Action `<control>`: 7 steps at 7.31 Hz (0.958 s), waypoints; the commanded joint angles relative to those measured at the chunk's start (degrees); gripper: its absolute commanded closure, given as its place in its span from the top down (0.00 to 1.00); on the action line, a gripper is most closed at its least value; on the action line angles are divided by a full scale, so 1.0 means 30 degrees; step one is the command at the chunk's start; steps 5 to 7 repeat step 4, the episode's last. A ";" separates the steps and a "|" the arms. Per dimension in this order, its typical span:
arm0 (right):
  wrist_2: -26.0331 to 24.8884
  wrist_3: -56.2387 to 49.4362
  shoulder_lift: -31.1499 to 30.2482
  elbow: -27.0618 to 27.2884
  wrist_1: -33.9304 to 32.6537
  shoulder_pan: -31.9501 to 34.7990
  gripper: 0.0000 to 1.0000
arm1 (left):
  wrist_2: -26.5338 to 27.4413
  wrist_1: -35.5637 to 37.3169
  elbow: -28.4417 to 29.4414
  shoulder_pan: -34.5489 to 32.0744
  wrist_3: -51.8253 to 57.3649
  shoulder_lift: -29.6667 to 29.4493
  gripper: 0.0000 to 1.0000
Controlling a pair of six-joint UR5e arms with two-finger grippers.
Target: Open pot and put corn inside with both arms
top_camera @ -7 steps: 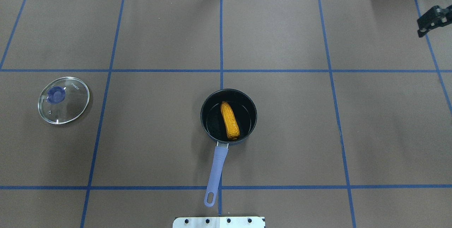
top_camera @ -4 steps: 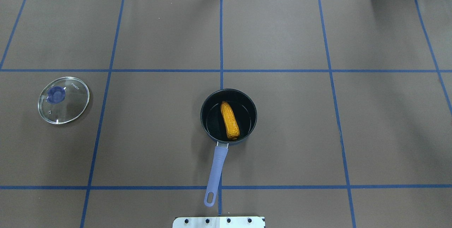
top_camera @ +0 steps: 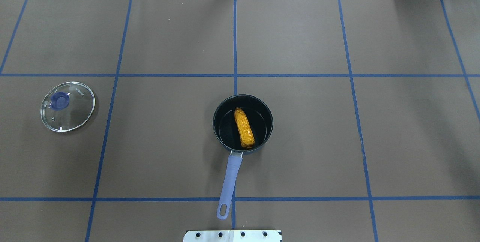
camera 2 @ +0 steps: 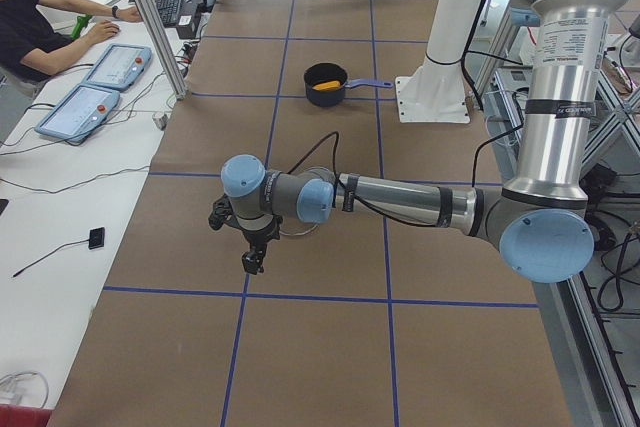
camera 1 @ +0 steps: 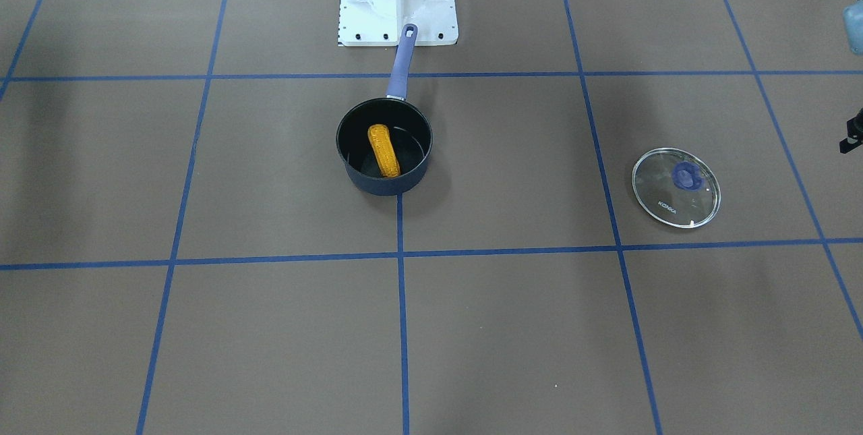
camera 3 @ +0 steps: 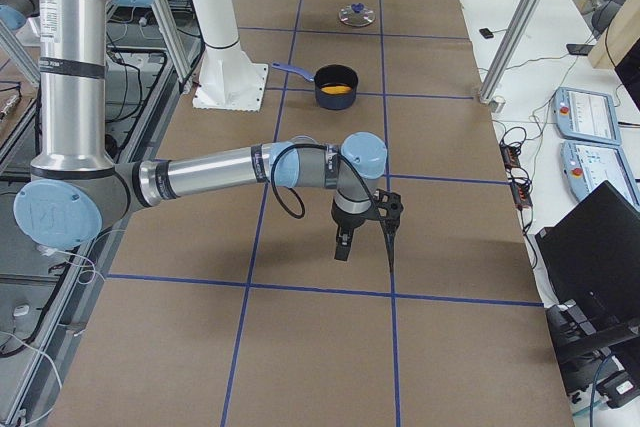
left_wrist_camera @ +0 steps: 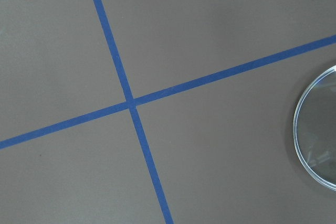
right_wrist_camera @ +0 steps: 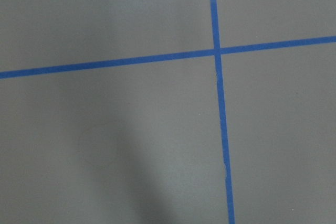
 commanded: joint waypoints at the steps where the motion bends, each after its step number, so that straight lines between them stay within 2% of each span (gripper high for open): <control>1: 0.0053 0.0017 -0.0349 -0.1030 0.2217 0.0014 1.00 | 0.0017 -0.0001 -0.0034 -0.0030 0.0009 0.0001 0.99; 7: 0.0082 0.0018 -0.0350 -0.1030 0.2218 0.0014 1.00 | 0.0018 -0.0030 -0.0092 -0.0031 -0.0048 0.0060 0.99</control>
